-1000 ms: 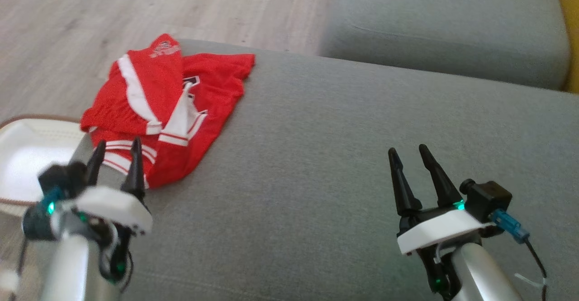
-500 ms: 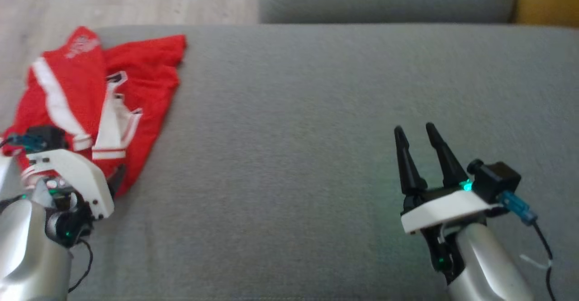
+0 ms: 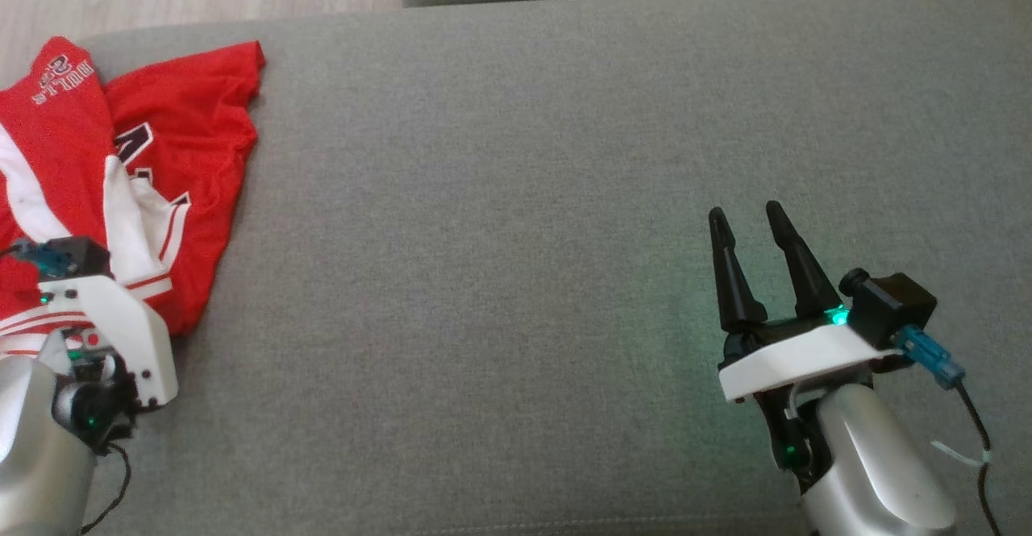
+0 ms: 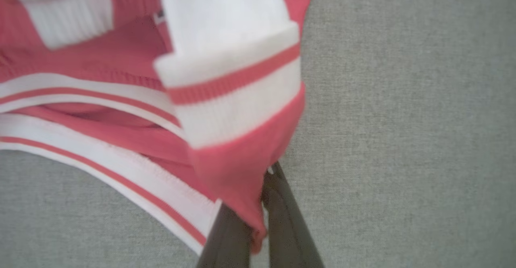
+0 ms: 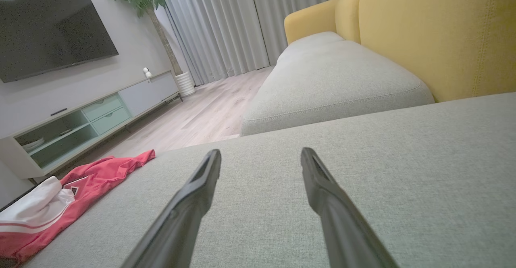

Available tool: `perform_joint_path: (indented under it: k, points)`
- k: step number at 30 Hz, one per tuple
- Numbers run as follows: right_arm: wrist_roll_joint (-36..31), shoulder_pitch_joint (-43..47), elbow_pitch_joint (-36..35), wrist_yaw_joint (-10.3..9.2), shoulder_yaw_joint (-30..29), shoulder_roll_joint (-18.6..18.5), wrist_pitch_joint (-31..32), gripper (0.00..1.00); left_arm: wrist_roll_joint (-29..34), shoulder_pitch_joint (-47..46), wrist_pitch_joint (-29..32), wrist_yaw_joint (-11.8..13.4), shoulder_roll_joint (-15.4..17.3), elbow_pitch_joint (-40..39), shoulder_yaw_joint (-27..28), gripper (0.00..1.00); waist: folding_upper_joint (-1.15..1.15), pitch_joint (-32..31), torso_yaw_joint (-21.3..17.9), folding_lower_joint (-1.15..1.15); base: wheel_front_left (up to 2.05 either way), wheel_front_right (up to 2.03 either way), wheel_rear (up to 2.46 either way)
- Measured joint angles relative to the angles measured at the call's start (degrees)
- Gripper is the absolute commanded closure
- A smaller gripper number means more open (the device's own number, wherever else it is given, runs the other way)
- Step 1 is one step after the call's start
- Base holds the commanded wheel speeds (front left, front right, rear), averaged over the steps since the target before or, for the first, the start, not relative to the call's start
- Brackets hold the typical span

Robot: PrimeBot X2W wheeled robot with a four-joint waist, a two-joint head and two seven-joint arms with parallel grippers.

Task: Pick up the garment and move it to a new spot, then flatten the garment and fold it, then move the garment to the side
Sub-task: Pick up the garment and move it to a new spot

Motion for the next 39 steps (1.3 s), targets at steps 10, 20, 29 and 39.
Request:
perform_joint_path:
  k: [10,20,29,39]
  points:
    - [0.59,0.59,1.26,0.0,0.33,0.02,0.0,0.0,-2.34,-1.84,-2.93,0.0,2.56,-2.05,-7.31,1.0,0.0,-4.86,1.11,0.0,0.0,0.0,0.0]
    - [1.46,2.15,1.31,0.0,0.08,0.1,0.0,0.0,-5.33,-9.4,-3.88,0.0,4.88,-12.77,-12.01,1.0,0.0,-9.54,0.32,0.0,0.0,0.0,0.0]
    - [1.59,2.9,1.13,0.0,-0.55,0.19,0.0,0.0,-6.59,-20.79,-3.66,-0.01,4.99,-20.91,-15.56,1.0,0.0,-10.13,-2.61,0.0,0.0,0.0,0.0]
    - [1.51,2.79,1.07,0.0,-1.51,0.29,0.0,0.0,-8.92,-35.18,-7.79,-0.02,-3.39,-25.92,-18.75,1.0,0.0,-9.81,-8.94,0.0,0.0,0.0,0.0]
